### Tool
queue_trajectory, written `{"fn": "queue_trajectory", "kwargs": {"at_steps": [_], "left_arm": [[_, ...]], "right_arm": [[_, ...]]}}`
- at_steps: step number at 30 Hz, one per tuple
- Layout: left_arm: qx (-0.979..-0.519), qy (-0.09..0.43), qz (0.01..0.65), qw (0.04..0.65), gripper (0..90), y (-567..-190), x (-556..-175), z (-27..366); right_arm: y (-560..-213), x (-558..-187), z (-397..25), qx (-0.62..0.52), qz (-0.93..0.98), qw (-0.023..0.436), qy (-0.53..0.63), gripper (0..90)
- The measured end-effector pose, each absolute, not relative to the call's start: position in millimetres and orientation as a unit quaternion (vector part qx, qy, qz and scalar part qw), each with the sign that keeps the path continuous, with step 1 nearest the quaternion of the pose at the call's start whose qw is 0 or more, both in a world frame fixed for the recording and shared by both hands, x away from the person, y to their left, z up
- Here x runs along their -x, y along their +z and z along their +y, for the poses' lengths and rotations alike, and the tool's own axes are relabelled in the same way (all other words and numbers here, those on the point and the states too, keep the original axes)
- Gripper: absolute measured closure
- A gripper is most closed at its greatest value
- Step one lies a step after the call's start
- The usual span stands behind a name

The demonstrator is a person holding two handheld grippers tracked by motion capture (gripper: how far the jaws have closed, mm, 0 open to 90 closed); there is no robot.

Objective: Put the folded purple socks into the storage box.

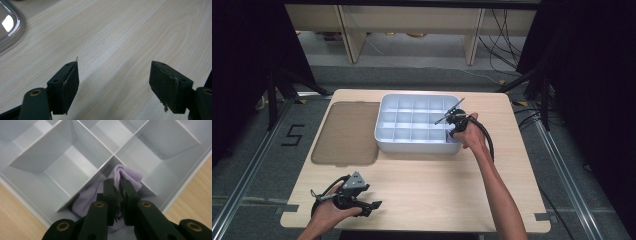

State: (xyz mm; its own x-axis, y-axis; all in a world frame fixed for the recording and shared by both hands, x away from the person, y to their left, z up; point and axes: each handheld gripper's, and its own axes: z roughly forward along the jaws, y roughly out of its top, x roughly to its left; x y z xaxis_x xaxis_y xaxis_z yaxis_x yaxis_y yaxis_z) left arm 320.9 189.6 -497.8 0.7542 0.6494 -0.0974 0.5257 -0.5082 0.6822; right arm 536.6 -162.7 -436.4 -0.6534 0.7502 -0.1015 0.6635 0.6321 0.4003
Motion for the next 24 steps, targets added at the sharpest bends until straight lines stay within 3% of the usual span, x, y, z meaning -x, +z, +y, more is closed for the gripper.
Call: {"fn": "queue_trajectory", "kwargs": {"at_steps": [7, 15, 24], "left_arm": [[-0.863, 0.082, 0.343, 0.362, 23.6, -498, -320, 190], [-0.862, 0.082, 0.345, 0.363, 23.6, -497, -322, 191], [-0.860, 0.085, 0.346, 0.365, 23.6, -498, -322, 191]], "right_arm": [[-451, -540, -157, -0.397, 0.896, 0.128, 0.155, 84.2], [-424, -535, -172, -0.415, 0.879, 0.121, 0.200, 72.7], [-407, -527, -190, -0.431, 0.857, 0.130, 0.249, 71.5]]}}
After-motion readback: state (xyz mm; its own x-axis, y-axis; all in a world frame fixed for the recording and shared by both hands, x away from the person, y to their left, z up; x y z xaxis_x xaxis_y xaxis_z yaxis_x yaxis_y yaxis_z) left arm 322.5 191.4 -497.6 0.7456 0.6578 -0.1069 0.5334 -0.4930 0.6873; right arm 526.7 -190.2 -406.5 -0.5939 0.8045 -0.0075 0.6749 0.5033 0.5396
